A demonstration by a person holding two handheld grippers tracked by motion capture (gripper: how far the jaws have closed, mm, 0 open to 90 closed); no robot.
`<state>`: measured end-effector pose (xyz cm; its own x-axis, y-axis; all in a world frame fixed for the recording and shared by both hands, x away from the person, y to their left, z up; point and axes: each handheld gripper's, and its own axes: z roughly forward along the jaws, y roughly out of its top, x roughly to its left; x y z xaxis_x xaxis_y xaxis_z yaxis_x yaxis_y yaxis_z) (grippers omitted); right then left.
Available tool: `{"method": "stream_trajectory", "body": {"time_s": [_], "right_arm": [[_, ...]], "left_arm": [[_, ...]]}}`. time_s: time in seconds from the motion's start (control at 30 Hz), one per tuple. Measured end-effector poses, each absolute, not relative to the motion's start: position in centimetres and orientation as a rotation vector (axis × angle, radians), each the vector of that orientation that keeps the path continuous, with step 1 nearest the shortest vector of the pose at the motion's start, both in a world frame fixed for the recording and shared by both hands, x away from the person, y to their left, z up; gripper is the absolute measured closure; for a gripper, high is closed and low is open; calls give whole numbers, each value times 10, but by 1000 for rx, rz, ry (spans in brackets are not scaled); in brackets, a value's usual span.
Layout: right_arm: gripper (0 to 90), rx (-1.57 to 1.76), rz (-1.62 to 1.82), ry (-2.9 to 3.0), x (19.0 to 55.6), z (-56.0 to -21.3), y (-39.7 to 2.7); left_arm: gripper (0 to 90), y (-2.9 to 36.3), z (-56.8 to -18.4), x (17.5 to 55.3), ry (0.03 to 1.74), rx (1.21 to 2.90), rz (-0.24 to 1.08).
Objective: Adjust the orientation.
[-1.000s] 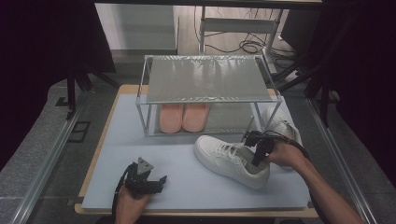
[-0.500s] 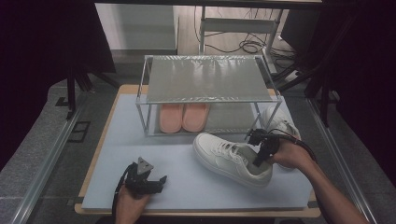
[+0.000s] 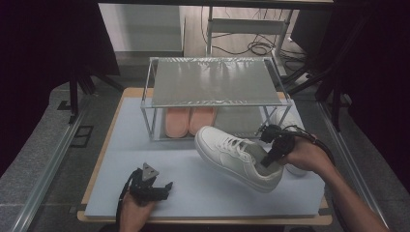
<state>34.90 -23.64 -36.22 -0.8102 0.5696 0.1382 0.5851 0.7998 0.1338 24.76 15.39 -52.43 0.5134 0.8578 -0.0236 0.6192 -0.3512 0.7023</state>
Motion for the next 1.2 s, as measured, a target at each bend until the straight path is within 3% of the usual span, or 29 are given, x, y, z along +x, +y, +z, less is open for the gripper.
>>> {"method": "stream_trajectory", "body": {"time_s": [0.73, 1.2], "right_arm": [[819, -1029, -458, -2826, 366, -300, -210], [820, -1187, -642, -2686, 399, -286, -194]], "left_arm": [[142, 154, -524, 248, 1199, 2094, 465], [143, 154, -524, 247, 1196, 2098, 466]]}}
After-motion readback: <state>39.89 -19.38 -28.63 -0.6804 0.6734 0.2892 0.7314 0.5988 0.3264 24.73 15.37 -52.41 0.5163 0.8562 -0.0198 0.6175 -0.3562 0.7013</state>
